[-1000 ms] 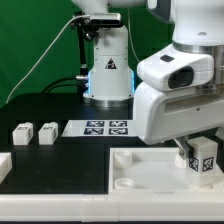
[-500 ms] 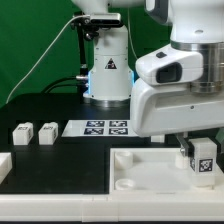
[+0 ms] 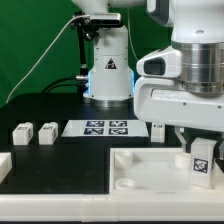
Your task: Assemble one leg
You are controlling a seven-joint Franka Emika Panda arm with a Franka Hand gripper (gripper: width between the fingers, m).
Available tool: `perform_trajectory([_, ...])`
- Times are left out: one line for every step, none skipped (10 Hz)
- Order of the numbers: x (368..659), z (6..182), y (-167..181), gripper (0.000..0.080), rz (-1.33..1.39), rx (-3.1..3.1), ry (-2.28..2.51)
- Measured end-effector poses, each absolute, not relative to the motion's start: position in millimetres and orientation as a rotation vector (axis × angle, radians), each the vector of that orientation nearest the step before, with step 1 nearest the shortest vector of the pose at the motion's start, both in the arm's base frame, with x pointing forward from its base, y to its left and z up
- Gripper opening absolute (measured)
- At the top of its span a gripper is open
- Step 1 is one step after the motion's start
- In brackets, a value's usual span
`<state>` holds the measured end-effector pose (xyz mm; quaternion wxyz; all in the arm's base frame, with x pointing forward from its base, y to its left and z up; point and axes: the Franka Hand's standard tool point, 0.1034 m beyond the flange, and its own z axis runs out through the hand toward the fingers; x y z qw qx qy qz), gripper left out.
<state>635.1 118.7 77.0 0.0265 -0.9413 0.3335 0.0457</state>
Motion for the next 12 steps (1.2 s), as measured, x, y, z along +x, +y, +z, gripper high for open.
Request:
perform_trajectory([635.0, 76.8, 119.9, 0.0294, 0.146, -2.831, 1.246])
perform_trajectory([634.6, 76.3, 121.3, 0.0294, 0.148, -2.756, 1.42])
perform_trajectory([635.4, 75.9, 120.8, 0.0294, 0.151, -2.676, 1.555])
perform_trajectory([637.8, 75.6, 120.2, 0.0294, 0.138, -2.613, 1.629])
perform_trajectory([637.5, 75.7, 120.1, 0.0294, 0.129, -2.599, 1.636])
perform_trajectory([637.4, 75.5, 120.3, 0.0294, 0.129, -2.619, 1.602])
perform_trajectory([637.2, 75.3, 120.9, 0.0389, 0.13, -2.638, 1.565])
perform_trajectory([637.1, 75.2, 121.4, 0.0524, 0.132, -2.636, 1.566])
perform_trajectory([636.9, 74.7, 121.0, 0.0524, 0.128, -2.678, 1.496])
perform_trajectory([636.4, 73.4, 120.5, 0.0629, 0.128, -2.8, 1.252])
perform_trajectory([638.1, 75.6, 120.0, 0.0644, 0.134, -2.851, 1.127])
perform_trajectory([640.1, 77.2, 118.7, 0.0648, 0.126, -2.94, 0.868])
